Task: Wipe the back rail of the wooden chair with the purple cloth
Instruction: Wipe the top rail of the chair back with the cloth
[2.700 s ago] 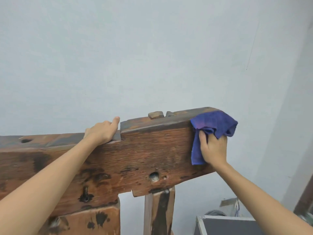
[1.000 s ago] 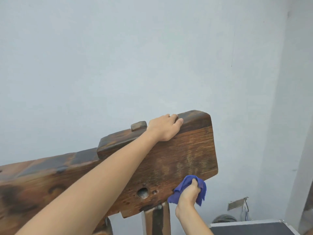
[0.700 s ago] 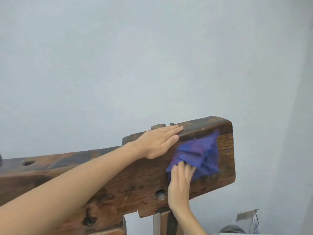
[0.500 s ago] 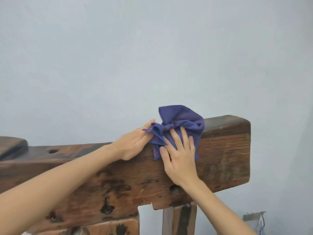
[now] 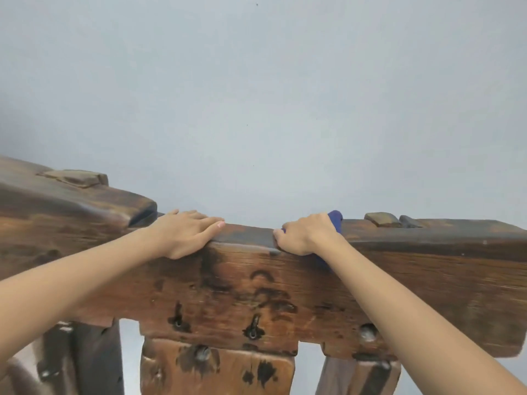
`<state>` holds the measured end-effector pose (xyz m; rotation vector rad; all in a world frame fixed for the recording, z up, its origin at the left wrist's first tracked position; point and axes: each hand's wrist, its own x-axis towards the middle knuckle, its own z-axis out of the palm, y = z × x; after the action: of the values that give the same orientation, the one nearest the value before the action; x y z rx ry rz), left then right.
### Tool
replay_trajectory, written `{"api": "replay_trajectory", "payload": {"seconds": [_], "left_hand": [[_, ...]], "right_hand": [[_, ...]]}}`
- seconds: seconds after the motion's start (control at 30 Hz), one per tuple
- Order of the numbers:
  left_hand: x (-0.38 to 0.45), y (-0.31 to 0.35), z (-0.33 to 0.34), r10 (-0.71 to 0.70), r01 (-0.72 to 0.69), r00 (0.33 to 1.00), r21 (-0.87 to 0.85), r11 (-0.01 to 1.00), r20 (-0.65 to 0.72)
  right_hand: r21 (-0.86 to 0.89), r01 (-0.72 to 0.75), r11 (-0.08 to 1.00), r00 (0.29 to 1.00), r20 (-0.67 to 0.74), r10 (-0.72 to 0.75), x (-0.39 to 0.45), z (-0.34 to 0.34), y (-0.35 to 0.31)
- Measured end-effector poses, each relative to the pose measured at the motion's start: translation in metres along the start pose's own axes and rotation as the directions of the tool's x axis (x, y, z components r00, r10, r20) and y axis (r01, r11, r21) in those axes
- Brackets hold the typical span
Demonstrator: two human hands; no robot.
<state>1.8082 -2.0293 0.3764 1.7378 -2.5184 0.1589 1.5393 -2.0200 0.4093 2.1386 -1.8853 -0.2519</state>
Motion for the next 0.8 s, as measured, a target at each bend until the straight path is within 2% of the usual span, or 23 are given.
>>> {"api": "replay_trajectory", "payload": {"seconds": [0.1,0.17,0.23,0.3,0.37,0.43,0.57,0.63,0.7,0.73,0.8], "left_hand": [[-0.026,-0.058,-0.01,-0.091,0.105,0.993,0.19,0.976,-0.079],[-0.041,-0.097,-0.015,-0.107,0.17,0.966,0.265,0.949,-0.236],[-0.047,-0.118,-0.014,-0.108,0.227,0.901,0.244,0.943,-0.419],[-0.044,-0.124,-0.009,-0.121,0.257,0.86,0.216,0.942,-0.497],[-0.04,-0.121,-0.009,-0.142,0.266,0.871,0.207,0.942,-0.471],[-0.037,-0.119,-0.01,-0.187,0.281,0.886,0.169,0.945,-0.424],[-0.029,-0.104,-0.018,-0.326,0.354,0.914,0.083,0.931,-0.24],[-0.029,-0.094,-0.014,-0.332,0.372,0.908,0.127,0.92,-0.253],[-0.032,-0.079,-0.009,-0.334,0.38,0.875,0.071,0.922,-0.35],[-0.032,-0.07,-0.006,-0.309,0.347,0.867,0.028,0.938,-0.39],[-0.029,-0.048,-0.003,-0.18,0.197,0.895,-0.001,0.98,-0.408]], "right_hand": [[0.237,0.086,0.968,0.994,-0.09,-0.066,0.008,0.005,-0.029],[0.298,0.161,0.941,0.982,-0.147,-0.121,0.014,0.006,-0.049],[0.334,0.229,0.914,0.967,-0.186,-0.175,0.018,0.0,-0.072],[0.382,0.297,0.875,0.949,-0.222,-0.225,0.018,-0.011,-0.101],[0.395,0.389,0.832,0.915,-0.273,-0.298,0.013,-0.022,-0.135],[0.336,0.468,0.817,0.868,-0.349,-0.353,0.007,-0.026,-0.165],[0.159,0.496,0.854,0.8,-0.465,-0.379,-0.007,-0.013,-0.178],[0.122,0.511,0.851,0.757,-0.533,-0.378,-0.018,0.0,-0.165],[0.09,0.521,0.849,0.733,-0.557,-0.391,-0.03,0.018,-0.145],[0.085,0.52,0.85,0.726,-0.569,-0.387,-0.036,0.029,-0.134],[0.082,0.48,0.874,0.711,-0.62,-0.332,-0.05,0.054,-0.111]]}}
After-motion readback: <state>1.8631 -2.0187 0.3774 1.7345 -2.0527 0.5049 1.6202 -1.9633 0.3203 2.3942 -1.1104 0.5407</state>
